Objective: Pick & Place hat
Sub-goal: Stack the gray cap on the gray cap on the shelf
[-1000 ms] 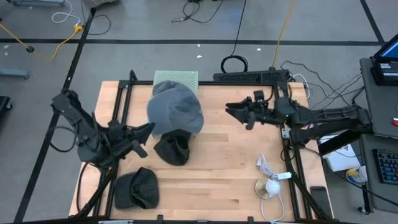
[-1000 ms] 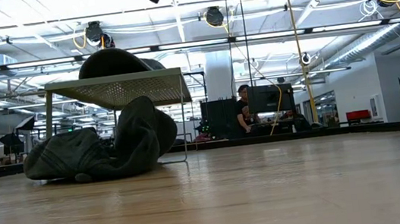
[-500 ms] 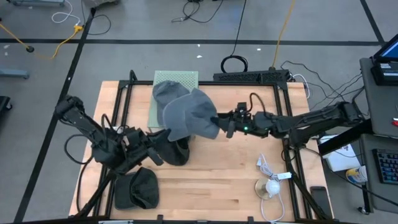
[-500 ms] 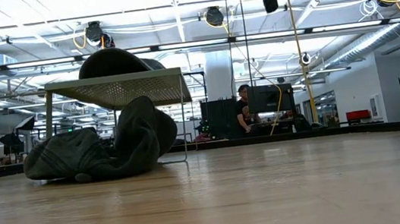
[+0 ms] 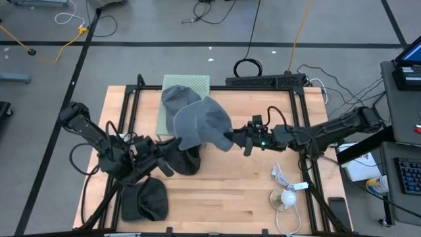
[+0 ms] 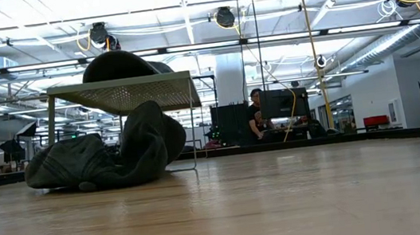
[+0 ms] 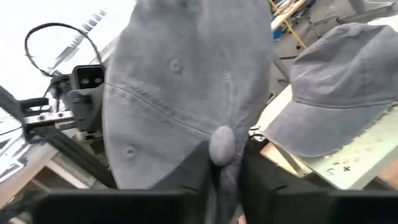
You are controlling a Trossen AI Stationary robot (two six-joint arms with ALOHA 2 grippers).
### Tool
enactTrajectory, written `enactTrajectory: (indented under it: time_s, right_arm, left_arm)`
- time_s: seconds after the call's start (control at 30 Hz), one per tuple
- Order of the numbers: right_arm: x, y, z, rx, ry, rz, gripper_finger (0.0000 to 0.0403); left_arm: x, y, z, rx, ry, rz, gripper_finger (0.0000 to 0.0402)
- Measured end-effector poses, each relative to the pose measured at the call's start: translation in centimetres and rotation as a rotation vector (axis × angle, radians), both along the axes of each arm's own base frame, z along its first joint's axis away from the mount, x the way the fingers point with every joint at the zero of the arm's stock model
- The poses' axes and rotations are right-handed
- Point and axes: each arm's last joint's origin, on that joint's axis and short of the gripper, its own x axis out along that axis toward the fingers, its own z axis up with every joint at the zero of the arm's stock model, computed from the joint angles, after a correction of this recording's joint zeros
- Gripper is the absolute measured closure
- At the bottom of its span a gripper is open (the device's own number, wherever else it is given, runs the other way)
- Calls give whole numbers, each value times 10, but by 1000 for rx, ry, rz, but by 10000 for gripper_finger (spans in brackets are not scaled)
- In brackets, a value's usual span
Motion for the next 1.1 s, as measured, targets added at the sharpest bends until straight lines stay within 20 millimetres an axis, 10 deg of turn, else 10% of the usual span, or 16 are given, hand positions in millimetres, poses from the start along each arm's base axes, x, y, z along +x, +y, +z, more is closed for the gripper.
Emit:
enactTrajectory:
  time_s: [0.73, 1.1]
  right_arm:
    - [-77, 0, 62, 27, -240, 515, 402]
    - [-84, 7, 63, 153, -198, 837, 402]
  left_arm:
    - [10, -9, -23, 287, 217, -223, 316]
    - [44, 25, -35, 94, 156, -599, 314]
